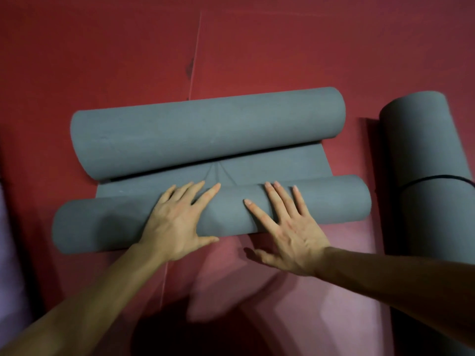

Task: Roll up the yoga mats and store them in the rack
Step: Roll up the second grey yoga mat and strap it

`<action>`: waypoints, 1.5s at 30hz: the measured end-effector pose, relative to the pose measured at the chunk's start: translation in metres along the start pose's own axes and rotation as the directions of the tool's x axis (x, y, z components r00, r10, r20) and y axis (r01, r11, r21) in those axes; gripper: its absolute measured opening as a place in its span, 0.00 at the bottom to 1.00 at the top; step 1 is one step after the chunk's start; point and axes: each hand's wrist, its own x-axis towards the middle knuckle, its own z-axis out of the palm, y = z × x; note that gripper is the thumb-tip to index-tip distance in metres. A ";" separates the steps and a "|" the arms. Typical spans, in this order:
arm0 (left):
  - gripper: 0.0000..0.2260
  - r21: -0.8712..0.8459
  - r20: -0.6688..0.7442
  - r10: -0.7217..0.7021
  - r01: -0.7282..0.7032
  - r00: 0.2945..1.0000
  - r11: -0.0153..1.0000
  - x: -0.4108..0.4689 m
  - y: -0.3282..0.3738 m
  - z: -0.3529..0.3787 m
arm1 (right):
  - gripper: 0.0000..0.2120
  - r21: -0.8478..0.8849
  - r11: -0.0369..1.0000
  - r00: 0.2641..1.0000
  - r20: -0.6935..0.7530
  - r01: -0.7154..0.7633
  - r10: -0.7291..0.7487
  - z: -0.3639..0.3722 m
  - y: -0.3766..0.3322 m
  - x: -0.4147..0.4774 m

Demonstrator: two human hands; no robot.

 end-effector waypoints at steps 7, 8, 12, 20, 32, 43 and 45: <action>0.32 -0.092 -0.096 -0.117 0.108 0.988 0.990 0.017 0.016 -0.002 | 0.48 0.025 0.998 0.998 0.032 -0.060 0.059 -0.018 0.014 0.046; 0.33 -0.070 -0.068 -0.126 0.121 0.990 0.990 0.024 0.013 -0.002 | 0.48 0.031 0.997 0.998 0.017 -0.067 0.066 -0.020 0.011 0.047; 0.32 -0.046 -0.051 -0.107 0.105 0.993 0.993 0.048 -0.002 -0.004 | 0.48 0.032 0.998 0.998 -0.032 -0.059 0.060 -0.020 -0.004 0.040; 0.47 -0.015 -0.060 -0.096 0.095 0.994 0.995 0.041 0.002 0.000 | 0.51 -0.001 1.000 1.000 0.012 -0.029 0.029 -0.011 0.016 0.065; 0.46 -0.004 -0.098 0.016 -0.016 0.995 1.000 0.048 -0.008 -0.004 | 0.45 0.079 0.997 0.997 -0.072 -0.026 0.031 -0.022 0.019 0.053; 0.47 -0.034 0.110 -0.023 0.027 0.994 0.999 0.009 0.015 -0.012 | 0.49 0.005 0.999 0.998 -0.037 0.049 -0.049 -0.007 -0.015 0.013; 0.49 -0.062 0.238 -0.104 0.122 0.966 0.991 0.019 0.020 -0.020 | 0.49 -0.005 0.999 0.999 -0.019 0.047 -0.047 -0.008 -0.014 0.014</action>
